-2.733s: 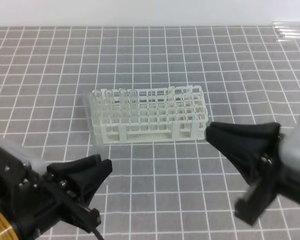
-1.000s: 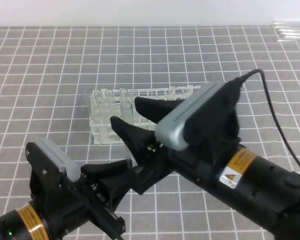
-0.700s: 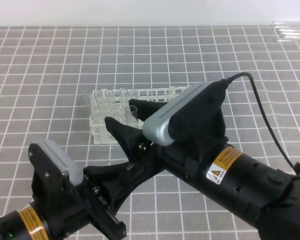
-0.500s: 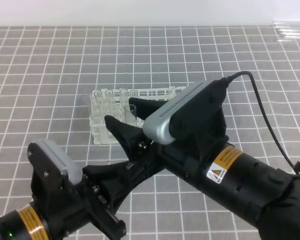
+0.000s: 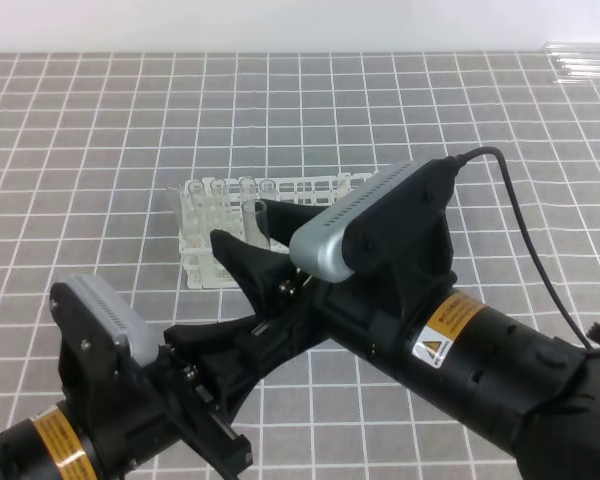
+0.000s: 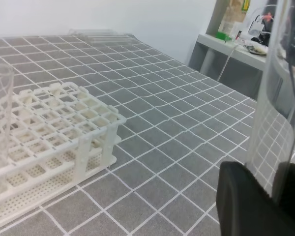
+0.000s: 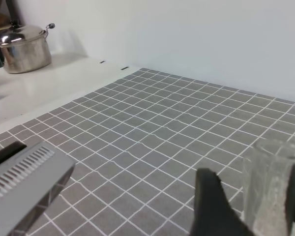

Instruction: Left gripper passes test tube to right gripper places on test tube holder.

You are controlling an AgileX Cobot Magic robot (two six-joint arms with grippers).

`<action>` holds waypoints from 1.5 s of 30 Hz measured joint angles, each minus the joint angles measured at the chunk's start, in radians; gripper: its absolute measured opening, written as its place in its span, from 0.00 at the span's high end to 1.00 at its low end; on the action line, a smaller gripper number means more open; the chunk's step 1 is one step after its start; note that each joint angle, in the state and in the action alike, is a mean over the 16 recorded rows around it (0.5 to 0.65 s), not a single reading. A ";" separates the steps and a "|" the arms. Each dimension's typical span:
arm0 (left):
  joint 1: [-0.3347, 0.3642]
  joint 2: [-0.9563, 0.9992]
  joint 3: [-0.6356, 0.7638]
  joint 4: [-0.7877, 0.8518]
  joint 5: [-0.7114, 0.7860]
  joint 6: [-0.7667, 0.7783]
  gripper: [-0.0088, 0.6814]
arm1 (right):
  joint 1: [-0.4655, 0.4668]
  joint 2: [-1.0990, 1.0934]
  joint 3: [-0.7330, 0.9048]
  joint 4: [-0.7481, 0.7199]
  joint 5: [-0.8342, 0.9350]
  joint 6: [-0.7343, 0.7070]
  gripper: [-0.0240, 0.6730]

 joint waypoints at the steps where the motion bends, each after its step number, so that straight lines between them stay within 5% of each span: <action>1: 0.000 0.000 0.000 0.000 0.002 0.000 0.90 | 0.000 0.000 0.000 0.000 0.000 0.000 0.50; 21: 0.000 0.001 0.000 0.002 0.049 -0.006 0.91 | 0.000 0.000 0.000 -0.003 0.010 0.003 0.79; 29: 0.000 0.001 0.000 0.003 0.049 -0.020 0.90 | -0.001 0.000 0.000 -0.003 0.019 0.004 0.82; 45: 0.000 -0.016 0.000 0.021 0.038 -0.130 0.59 | -0.002 -0.014 0.000 0.019 0.048 -0.037 0.82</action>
